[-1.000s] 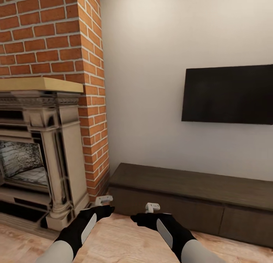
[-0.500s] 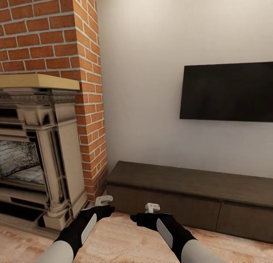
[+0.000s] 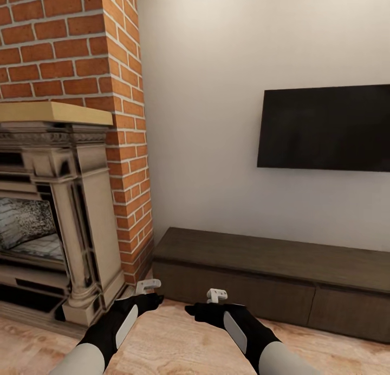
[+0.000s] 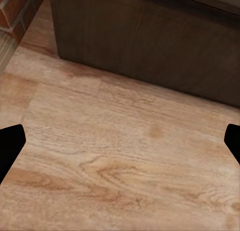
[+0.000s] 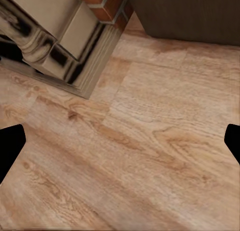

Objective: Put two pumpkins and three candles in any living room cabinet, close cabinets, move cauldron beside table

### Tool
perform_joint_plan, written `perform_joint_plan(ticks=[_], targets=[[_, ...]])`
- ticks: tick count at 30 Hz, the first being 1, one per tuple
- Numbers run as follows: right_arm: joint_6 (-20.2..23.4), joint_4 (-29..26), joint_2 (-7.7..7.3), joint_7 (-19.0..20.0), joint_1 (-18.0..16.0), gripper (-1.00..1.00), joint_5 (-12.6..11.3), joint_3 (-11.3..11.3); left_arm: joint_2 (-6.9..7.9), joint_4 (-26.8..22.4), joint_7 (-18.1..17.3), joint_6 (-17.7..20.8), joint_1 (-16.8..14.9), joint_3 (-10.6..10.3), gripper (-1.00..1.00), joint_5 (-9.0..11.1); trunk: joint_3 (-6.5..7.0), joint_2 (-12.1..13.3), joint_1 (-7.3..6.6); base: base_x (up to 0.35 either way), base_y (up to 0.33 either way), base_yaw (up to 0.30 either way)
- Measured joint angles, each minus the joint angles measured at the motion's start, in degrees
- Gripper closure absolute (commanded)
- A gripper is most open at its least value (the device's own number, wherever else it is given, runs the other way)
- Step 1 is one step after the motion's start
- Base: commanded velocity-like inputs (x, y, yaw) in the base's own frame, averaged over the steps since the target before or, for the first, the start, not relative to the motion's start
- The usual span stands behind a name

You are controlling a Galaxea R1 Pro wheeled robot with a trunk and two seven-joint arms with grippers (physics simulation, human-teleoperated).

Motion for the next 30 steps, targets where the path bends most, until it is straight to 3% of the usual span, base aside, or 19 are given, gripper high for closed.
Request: perform_joint_plan(ticks=[6, 27, 30], targets=[[0.04, -0.01, -0.5, 1.86, 0.01, -1.0, 0.11, -0.18, -0.01, 0.02, 0.03, -0.02, 0.01, -0.02, -1.0, 0.0, -0.01, 0.0, 0.0, 0.0, 0.0, -0.129], [0.05, 0.02, -0.69, 2.1, 0.02, -1.0, 0.13, -0.19, -0.02, 0.03, 0.0, -0.03, -0.02, -0.03, -1.0, 0.0, -0.01, 0.0, 0.0, 0.0, 0.0, -0.285], [0.05, 0.06, -0.74, 2.1, 0.02, -1.0, 0.16, -0.2, -0.02, 0.03, 0.0, -0.03, -0.02, -0.01, -1.0, 0.0, -0.55, -1.19, 0.65, 0.0, 0.0, -0.289]])
